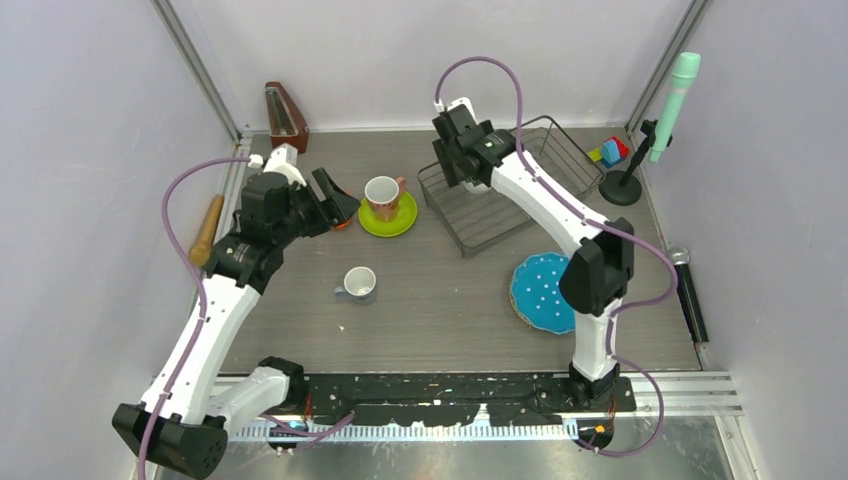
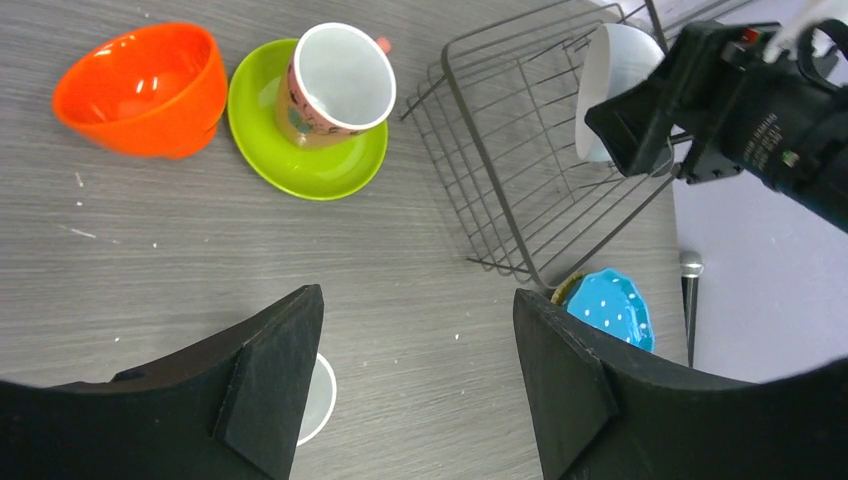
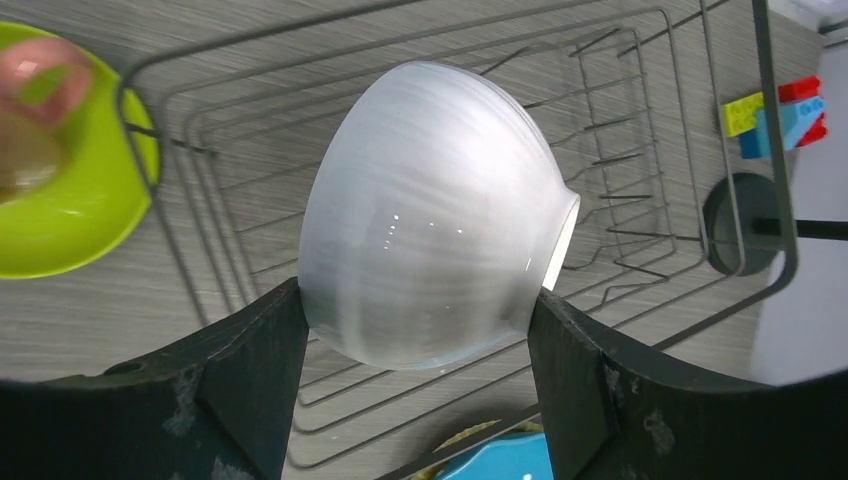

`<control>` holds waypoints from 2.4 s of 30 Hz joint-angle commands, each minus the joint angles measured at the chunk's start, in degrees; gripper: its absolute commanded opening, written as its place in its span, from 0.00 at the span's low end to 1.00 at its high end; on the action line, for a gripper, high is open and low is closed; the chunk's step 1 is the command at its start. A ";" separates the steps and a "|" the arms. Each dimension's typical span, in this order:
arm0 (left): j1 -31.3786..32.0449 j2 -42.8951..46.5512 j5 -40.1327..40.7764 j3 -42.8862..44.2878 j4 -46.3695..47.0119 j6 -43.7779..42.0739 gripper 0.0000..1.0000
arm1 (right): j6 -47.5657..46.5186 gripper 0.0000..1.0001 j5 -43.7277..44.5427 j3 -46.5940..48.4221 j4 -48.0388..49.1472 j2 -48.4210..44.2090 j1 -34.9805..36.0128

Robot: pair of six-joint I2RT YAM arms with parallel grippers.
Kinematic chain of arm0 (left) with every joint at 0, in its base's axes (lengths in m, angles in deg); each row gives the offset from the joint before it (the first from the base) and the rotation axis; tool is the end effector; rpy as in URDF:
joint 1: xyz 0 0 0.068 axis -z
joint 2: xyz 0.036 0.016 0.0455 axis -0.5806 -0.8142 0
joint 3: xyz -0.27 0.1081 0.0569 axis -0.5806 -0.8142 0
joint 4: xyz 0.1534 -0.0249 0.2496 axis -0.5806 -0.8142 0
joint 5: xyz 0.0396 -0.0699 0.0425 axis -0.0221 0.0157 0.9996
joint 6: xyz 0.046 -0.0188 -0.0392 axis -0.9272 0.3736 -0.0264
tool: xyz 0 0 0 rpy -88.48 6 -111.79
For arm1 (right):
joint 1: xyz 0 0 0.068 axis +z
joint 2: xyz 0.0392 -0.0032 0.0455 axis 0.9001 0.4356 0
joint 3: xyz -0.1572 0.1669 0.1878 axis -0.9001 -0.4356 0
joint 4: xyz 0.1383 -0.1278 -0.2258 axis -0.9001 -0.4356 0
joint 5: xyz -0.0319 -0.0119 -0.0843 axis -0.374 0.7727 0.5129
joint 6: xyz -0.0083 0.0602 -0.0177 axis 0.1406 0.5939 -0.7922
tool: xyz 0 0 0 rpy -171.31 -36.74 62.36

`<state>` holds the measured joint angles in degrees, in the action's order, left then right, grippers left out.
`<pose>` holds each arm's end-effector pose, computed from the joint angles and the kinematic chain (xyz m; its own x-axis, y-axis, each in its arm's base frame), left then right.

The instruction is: Load the mixed dishes into the dish rack

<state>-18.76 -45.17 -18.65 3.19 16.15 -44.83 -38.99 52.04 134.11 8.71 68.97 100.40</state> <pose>0.2317 -0.0741 0.3961 -0.5353 -0.4908 -0.6874 0.0373 0.7993 -0.5998 0.3970 0.2613 0.3640 -0.6100 -0.3479 -0.7119 -0.1899 0.9365 -0.2949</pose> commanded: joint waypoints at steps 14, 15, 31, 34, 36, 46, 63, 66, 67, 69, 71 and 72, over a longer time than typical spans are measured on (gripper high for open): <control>-0.12 1.89 -1.24 -5.05 0.46 -2.16 0.69 | -21.87 0.00 6.75 8.18 5.87 13.43 -1.41; -0.13 1.95 -0.86 -4.96 0.12 -2.64 0.69 | -22.90 0.00 6.19 7.96 6.82 13.65 -1.42; -0.13 1.58 1.72 -5.52 -0.15 -5.75 0.69 | -24.32 0.16 3.64 0.38 10.04 15.45 -0.73; -0.17 1.13 1.59 -5.47 0.06 -5.74 0.69 | -23.73 0.45 3.50 -0.86 10.21 15.48 -0.04; -0.13 1.04 1.54 -5.52 0.07 -5.75 0.69 | -22.83 0.73 2.90 -1.29 9.87 14.99 0.28; -0.16 1.53 1.52 -5.54 -0.78 -6.07 0.70 | -18.75 1.00 -7.11 -1.03 5.16 9.69 0.27; -0.14 2.57 2.85 -6.32 -3.51 -6.75 0.70 | 1.33 0.90 -20.86 1.60 7.38 6.14 -12.39; -0.14 2.97 3.28 -6.55 -4.05 -6.90 0.70 | 4.50 0.90 -24.24 0.40 8.43 6.93 -13.88; -0.17 3.11 3.34 -6.66 -4.06 -6.90 0.70 | 5.69 0.90 -25.75 -0.27 9.02 7.10 -14.45; -0.13 3.29 3.43 -6.71 -4.04 -6.92 0.70 | 7.50 0.90 -27.94 -1.09 9.65 7.62 -15.20; -0.13 3.19 3.49 -6.61 -4.32 -7.17 0.70 | 9.39 0.89 -32.32 -1.62 9.86 7.97 -15.71; -0.12 3.08 3.52 -6.51 -4.43 -7.33 0.70 | 10.02 0.89 -33.71 -1.86 10.09 8.00 -15.82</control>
<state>-18.76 -43.11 -16.07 -3.58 12.02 -51.03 -34.80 27.30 133.15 16.21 77.23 84.36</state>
